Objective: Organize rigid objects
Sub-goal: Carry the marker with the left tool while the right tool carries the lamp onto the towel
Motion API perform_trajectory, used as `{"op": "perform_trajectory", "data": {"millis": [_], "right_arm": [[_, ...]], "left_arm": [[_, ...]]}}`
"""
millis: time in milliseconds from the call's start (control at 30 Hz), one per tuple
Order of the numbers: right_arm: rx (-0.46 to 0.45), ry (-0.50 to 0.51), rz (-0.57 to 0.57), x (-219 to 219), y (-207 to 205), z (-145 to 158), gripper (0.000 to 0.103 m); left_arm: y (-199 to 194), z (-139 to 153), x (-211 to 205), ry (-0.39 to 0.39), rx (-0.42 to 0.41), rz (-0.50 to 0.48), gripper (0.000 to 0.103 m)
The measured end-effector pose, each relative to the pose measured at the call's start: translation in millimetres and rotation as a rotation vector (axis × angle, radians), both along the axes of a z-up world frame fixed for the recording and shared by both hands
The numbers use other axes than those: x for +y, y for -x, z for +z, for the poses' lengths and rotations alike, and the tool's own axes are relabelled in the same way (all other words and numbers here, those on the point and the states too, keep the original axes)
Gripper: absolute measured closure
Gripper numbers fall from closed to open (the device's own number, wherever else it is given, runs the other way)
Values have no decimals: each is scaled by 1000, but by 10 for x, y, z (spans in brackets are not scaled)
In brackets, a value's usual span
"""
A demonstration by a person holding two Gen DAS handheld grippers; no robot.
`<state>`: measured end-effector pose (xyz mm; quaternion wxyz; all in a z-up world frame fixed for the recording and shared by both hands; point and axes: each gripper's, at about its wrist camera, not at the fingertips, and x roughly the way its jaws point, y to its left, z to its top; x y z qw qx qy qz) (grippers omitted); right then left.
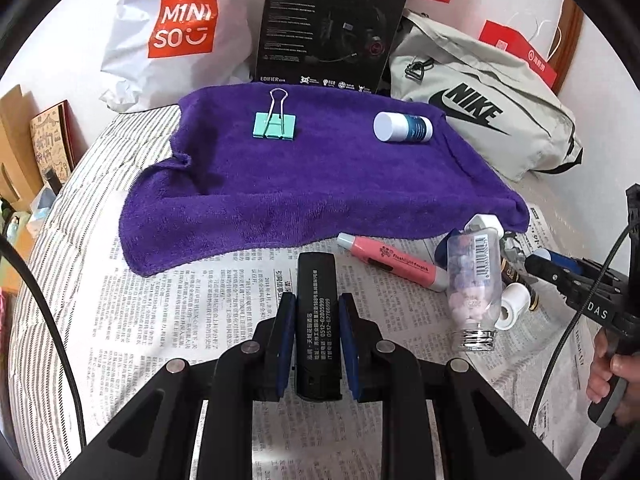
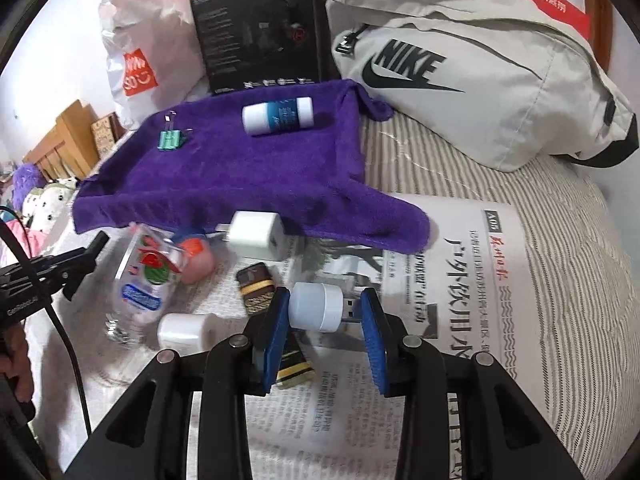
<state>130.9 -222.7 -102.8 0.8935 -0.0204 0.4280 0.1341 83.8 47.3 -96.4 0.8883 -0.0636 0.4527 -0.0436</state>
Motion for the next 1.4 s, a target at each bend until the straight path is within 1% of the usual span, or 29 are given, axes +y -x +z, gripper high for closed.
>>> {"op": "perform_trajectory", "data": {"millis": [200,433,600,733,933,1133,1200,1400], "right_arm": [[-12,5,31,98,1,87,67],[-32,-13,61,182,-31,222,67],[-40,-6,80,244,-125,330,67],[-61,-25,91,274,-236,469,67],[-70,-38,103,334,-437,561,67],[-58,-29,106,421,-719,533,67],[-50,-16,109,435,-808,489,67],[-7,-12,107,443,-1109,319,67]], "left_arm": [[4,75,24,12,-10,-8,82],[-42,156,85,36,-21,-12,82],[-131,238,123,42,-27,-21,82],[-227,309,193,53,-37,-13,82],[-421,366,328,67,-37,-3,82],[-681,370,434,63,-32,11,82],[-780,354,467,69,-24,10,82],[-1095,257,536,54,0,28,82]]}}
